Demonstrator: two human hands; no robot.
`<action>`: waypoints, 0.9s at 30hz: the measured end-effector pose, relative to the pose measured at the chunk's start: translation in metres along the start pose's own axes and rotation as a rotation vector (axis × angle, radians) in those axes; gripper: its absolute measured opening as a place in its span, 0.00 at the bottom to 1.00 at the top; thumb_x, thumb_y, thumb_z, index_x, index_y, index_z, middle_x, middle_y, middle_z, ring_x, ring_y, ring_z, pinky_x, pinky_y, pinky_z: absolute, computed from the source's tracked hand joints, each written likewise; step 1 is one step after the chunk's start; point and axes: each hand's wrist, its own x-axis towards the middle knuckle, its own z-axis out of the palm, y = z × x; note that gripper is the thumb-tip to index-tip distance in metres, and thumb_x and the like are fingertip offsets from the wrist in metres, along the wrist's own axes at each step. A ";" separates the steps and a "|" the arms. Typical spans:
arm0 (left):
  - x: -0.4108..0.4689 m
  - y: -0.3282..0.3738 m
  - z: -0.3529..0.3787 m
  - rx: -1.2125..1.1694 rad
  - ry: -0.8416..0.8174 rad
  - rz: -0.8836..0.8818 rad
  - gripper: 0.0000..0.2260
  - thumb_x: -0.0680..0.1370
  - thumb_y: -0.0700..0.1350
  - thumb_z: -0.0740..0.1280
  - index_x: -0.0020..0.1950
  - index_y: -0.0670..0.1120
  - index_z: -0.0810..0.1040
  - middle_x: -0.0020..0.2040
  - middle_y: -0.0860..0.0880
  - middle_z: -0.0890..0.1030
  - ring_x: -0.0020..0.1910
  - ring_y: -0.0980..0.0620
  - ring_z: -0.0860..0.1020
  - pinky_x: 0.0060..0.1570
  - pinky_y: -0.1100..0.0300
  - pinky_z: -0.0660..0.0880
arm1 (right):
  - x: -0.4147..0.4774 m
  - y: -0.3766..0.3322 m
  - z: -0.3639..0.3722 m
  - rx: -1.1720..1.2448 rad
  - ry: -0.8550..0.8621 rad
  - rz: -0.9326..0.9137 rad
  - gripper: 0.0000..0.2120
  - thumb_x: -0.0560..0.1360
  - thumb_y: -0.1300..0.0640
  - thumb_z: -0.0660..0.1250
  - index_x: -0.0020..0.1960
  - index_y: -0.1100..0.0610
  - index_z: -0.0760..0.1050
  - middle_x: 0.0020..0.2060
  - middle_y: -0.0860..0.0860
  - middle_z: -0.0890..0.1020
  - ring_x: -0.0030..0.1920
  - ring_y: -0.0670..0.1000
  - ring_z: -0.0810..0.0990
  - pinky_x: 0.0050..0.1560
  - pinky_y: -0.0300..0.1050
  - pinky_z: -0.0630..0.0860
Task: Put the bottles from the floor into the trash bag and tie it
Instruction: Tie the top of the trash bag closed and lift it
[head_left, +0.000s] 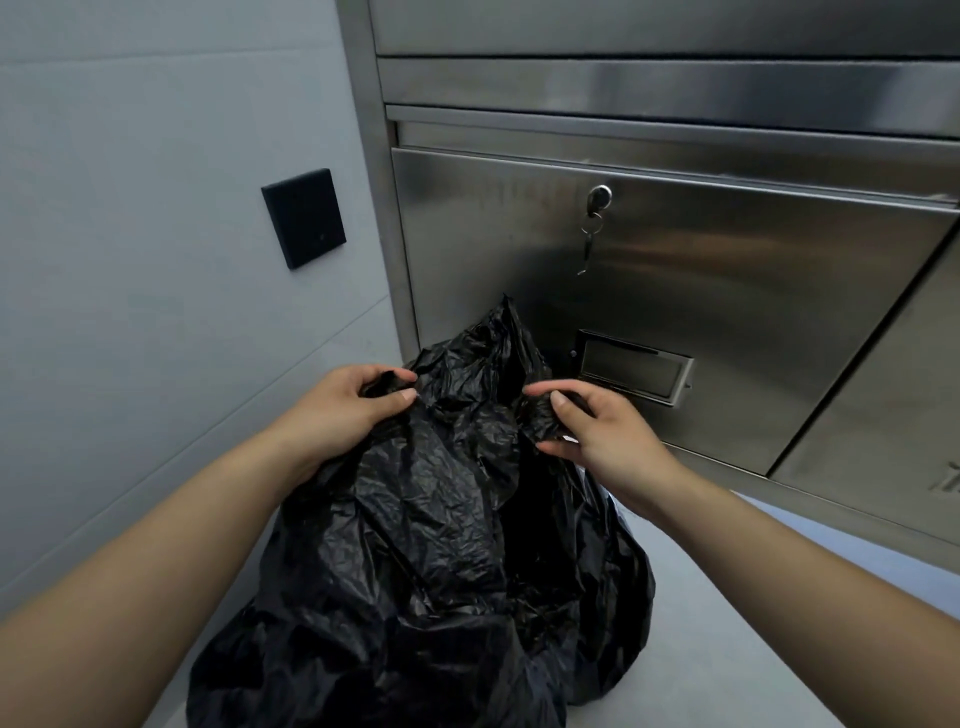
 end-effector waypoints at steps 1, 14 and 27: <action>0.000 -0.003 0.003 -0.021 0.005 -0.030 0.10 0.77 0.42 0.66 0.57 0.45 0.79 0.50 0.46 0.83 0.44 0.54 0.80 0.43 0.67 0.75 | 0.000 0.001 0.000 -0.033 -0.003 0.018 0.12 0.81 0.59 0.56 0.51 0.55 0.78 0.53 0.54 0.76 0.51 0.45 0.77 0.39 0.34 0.77; 0.004 -0.013 0.010 0.122 -0.028 -0.030 0.10 0.79 0.41 0.59 0.48 0.49 0.80 0.53 0.44 0.82 0.54 0.46 0.78 0.61 0.52 0.70 | -0.001 0.022 -0.011 -0.417 -0.079 -0.049 0.10 0.80 0.49 0.53 0.47 0.51 0.71 0.41 0.67 0.74 0.36 0.55 0.74 0.29 0.40 0.75; 0.005 -0.011 0.008 0.044 -0.121 -0.098 0.16 0.75 0.34 0.59 0.48 0.51 0.82 0.47 0.52 0.84 0.48 0.53 0.80 0.48 0.63 0.73 | -0.001 0.036 -0.036 -0.821 -0.021 -0.117 0.10 0.70 0.50 0.73 0.43 0.48 0.71 0.42 0.44 0.77 0.42 0.41 0.75 0.38 0.31 0.68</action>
